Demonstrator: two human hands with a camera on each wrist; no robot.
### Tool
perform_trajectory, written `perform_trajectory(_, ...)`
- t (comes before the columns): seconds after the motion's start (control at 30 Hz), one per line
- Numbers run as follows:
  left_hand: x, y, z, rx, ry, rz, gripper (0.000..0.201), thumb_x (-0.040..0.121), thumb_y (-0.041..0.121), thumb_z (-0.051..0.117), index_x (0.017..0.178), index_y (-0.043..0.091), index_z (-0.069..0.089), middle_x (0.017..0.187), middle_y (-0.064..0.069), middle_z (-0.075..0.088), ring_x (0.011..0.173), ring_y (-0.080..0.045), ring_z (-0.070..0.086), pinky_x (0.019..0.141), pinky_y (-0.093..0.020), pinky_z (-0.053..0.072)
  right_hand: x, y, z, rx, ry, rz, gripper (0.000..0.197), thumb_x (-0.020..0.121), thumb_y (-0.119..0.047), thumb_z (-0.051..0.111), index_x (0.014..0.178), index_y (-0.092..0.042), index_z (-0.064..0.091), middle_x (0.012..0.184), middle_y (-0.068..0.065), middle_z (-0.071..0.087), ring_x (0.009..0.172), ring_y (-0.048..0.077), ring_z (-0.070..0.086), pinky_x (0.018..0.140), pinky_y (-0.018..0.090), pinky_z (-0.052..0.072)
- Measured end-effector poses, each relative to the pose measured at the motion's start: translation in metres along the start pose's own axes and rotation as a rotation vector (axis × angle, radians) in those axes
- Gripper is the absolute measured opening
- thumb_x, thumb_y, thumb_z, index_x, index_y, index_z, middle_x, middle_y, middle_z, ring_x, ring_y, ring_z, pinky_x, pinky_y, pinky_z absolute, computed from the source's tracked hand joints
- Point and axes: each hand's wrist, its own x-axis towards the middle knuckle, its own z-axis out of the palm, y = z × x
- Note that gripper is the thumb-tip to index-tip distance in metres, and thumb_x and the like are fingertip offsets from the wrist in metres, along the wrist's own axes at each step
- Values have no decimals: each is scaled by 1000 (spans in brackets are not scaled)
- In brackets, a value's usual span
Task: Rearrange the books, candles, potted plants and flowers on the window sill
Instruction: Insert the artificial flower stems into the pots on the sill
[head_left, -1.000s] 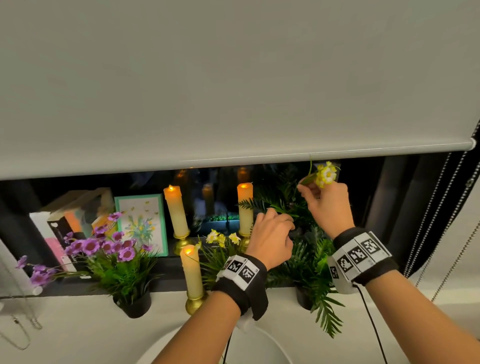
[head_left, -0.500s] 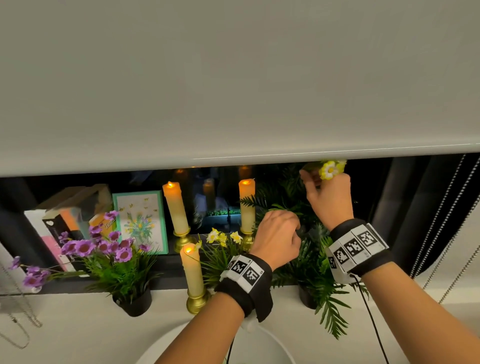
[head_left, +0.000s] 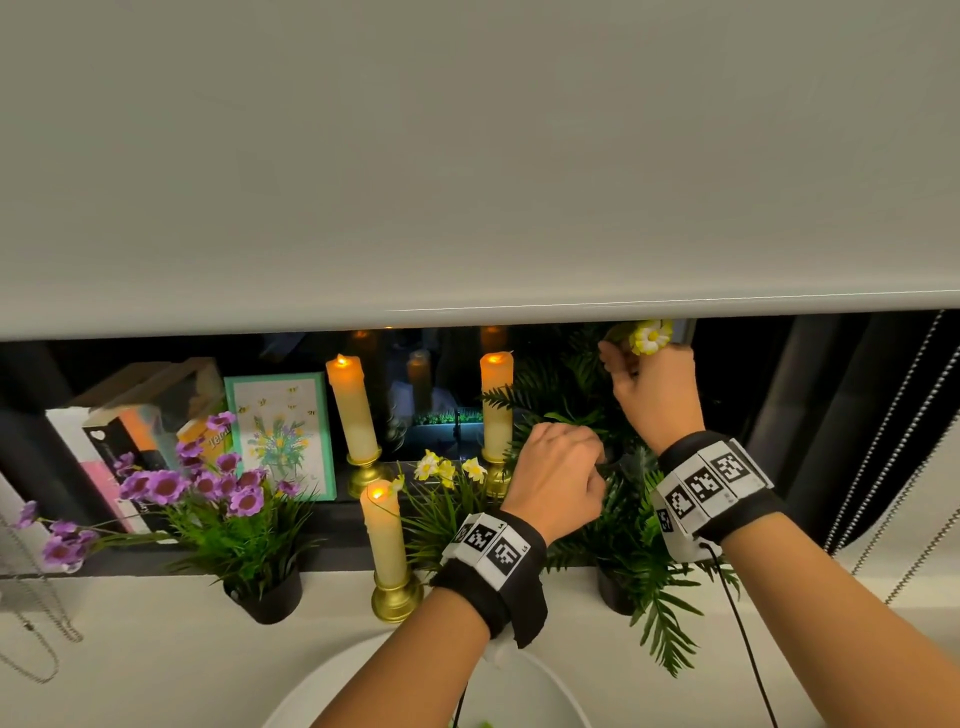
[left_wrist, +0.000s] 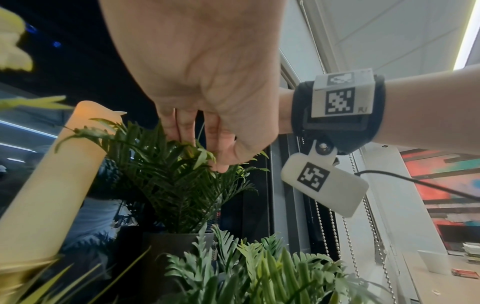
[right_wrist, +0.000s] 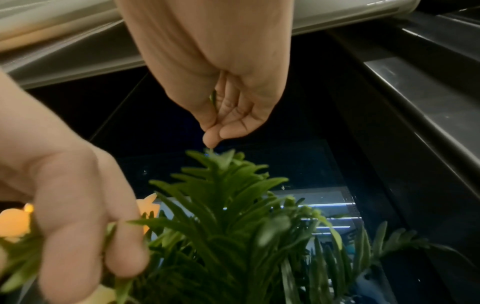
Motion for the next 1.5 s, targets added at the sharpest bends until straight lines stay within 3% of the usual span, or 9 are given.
perform_trajectory(0.2,0,3,0,2,6,11,20,78,16,53,90,13,68,96,2,66,95,-19,58,91,-31,40,-6,9,12,7,-105,70,40,92,-37,55,78,-1,66,71,15,70,65,34,66,63,38,55)
perform_trajectory(0.37,0,2,-2,-3,14,9,22,76,15,53,91,13,69,99,2,67,97,-19,58,93,-32,41,-1,4,2,94,21,38,37,91,-32,59,77,0,68,68,14,70,61,31,66,60,35,54)
perform_trajectory(0.5,0,3,-2,10,10,11,22,77,15,53,91,13,69,100,2,67,97,-19,58,93,-33,40,1,-1,2,10,37,-30,34,90,-28,62,71,0,65,62,16,66,55,33,62,56,30,48)
perform_trajectory(0.8,-5,3,-1,0,34,20,19,77,14,55,89,13,70,96,2,68,95,-18,59,92,-31,40,0,7,1,37,112,-51,30,89,-22,65,71,2,65,63,16,67,53,33,63,52,33,51)
perform_trajectory(0.97,-4,5,0,6,32,24,20,77,13,55,90,13,70,97,1,68,95,-18,60,93,-32,41,-2,14,11,-9,-23,11,37,93,-32,57,76,-1,67,67,14,68,59,34,64,59,32,50)
perform_trajectory(1.07,-3,5,0,7,32,24,21,77,14,55,91,13,70,98,2,68,97,-18,60,94,-32,40,2,14,11,11,-34,33,40,94,-37,54,78,-3,68,69,12,70,61,32,65,64,34,53)
perform_trajectory(1.27,-3,5,0,8,32,25,20,78,14,55,91,13,70,98,2,68,97,-18,59,94,-32,40,-5,5,10,-65,-57,-47,34,92,-26,60,73,2,63,64,21,63,58,38,61,56,36,49)
perform_trajectory(1.43,-4,2,0,8,25,25,20,79,14,54,92,13,69,100,2,67,99,-17,58,95,-32,40,-21,16,24,-167,-320,131,39,90,-37,60,93,2,63,89,22,64,82,38,63,67,35,47)
perform_trajectory(1.5,-5,2,-1,6,13,21,21,79,14,54,94,13,69,101,2,67,100,-17,58,97,-32,39,-27,15,27,-146,-328,133,37,88,-35,63,91,1,65,89,21,66,83,36,63,67,33,45)
